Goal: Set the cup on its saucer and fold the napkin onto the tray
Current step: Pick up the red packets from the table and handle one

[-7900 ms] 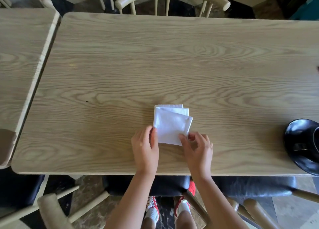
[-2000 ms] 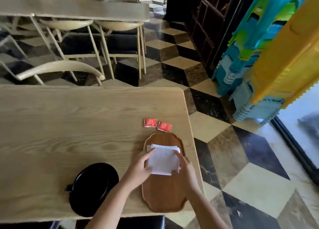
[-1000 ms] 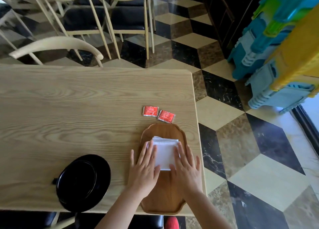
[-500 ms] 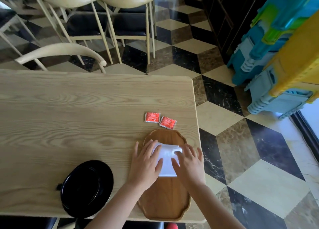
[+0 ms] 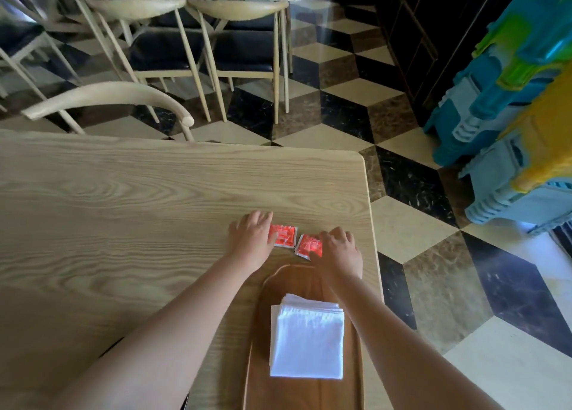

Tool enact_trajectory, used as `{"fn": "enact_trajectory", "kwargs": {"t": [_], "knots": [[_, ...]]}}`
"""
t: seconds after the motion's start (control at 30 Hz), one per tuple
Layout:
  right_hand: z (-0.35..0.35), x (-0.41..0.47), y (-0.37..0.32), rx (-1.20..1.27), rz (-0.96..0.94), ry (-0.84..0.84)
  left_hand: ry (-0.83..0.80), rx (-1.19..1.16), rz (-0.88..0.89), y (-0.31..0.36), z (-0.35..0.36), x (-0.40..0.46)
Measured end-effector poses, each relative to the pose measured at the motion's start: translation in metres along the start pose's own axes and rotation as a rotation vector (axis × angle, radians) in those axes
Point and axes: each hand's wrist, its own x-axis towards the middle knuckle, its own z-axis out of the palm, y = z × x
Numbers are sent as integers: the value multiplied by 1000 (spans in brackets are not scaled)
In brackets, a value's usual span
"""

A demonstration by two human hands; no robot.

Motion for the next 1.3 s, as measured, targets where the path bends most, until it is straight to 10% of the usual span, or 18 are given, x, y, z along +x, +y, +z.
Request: {"fn": "enact_trajectory", "kwargs": {"t": [0.3,0.53,0.7,1.13,1.3], "knots": [[5,2,5,63,72,66,72,-213,-30,4,8,-6],[-44,-13,-6,806,153,80,56,-968,-376,17,-45,-24],[-117,-61,-28,1345,26,68,115,-1247,-310,54,-126,-60],[-240,-187,-106,975,-297,556,460,-1159,49,101,-286,-162],[-249,-224,-114,1162,-304,451,516,-1186,121,96,-312,-198]]}}
